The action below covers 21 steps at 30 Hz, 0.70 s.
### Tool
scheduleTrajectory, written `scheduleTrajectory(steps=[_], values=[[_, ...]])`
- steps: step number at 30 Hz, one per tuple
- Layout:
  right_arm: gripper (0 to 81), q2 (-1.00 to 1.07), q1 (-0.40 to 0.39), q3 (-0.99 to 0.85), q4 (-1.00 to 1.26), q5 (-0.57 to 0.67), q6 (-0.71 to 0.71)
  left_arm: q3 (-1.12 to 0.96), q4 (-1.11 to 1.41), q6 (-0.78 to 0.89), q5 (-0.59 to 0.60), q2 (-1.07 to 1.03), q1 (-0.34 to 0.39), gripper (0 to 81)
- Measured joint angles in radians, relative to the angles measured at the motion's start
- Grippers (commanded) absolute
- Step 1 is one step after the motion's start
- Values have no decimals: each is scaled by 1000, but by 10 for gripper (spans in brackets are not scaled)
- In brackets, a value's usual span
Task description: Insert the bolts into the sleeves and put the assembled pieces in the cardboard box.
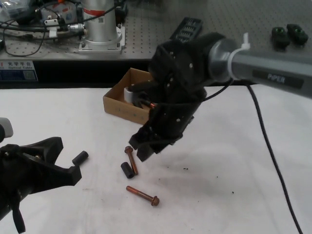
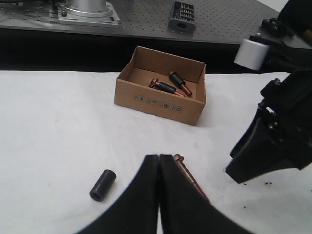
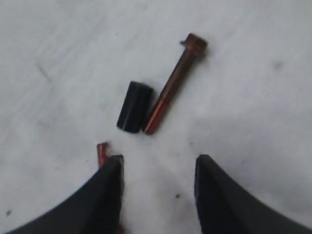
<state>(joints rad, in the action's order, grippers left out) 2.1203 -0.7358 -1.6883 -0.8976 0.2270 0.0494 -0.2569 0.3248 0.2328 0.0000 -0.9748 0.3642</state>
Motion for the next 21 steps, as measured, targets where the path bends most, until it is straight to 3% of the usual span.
scheduleTrajectory(steps=[3, 9, 21], values=[[212, 5, -8, 0, 47, -23, -27, 0, 0, 0, 0, 0, 0, 6], [262, 42, -16, 0, 138, -45, -88, 0, 0, 0, 0, 0, 0, 6], [262, 120, -18, 0, 180, -64, -117, 0, 0, 0, 0, 0, 0, 6]])
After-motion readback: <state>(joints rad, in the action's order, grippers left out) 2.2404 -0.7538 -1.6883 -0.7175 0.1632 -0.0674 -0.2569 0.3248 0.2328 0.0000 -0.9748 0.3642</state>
